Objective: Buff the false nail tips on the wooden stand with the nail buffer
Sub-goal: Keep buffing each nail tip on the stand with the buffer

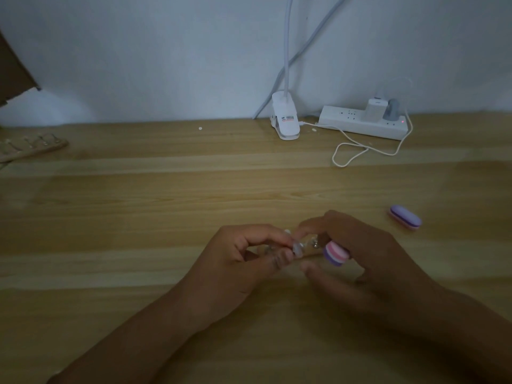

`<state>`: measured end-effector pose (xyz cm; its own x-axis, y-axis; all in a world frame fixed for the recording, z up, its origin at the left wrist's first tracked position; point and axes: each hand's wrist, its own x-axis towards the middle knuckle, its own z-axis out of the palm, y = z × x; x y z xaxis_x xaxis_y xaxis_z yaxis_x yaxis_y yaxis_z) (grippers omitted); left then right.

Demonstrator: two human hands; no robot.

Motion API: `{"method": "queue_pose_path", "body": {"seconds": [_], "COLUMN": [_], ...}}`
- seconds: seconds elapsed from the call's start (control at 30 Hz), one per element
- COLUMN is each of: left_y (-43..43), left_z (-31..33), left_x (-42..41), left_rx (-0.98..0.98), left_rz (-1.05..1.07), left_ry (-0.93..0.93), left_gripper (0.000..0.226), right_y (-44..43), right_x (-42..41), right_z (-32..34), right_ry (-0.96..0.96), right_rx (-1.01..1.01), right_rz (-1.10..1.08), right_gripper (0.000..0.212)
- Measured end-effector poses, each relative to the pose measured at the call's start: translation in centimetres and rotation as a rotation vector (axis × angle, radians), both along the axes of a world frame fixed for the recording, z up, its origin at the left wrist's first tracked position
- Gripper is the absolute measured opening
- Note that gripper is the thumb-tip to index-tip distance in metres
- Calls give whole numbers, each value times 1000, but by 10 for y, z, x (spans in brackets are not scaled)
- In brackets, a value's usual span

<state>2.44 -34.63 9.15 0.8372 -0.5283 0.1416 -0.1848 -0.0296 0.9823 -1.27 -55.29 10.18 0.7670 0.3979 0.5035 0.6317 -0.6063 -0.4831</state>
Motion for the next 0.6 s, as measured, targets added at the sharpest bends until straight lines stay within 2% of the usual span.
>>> {"method": "queue_pose_path", "body": {"seconds": [0.2,0.37,0.47,0.6], "left_y": [-1,7,9,6], "left_z": [1,6,4,-3], "left_x": [-3,0,3,2], "left_rx": [-28,33,215,434], "left_rz": [49,313,383,354], "left_ry": [-4,-250,-349,-387], "left_gripper": [16,16,25,33], "right_y": [-3,-10,-12,-10], "right_x": [5,15,20,23], "right_z": [1,2,-3,-7], "right_ry": [19,-43,-67,-112], "right_rx": [58,22,-114,-188], "right_rz": [18,-125,-147,-201], "right_gripper": [21,17,15,13]}}
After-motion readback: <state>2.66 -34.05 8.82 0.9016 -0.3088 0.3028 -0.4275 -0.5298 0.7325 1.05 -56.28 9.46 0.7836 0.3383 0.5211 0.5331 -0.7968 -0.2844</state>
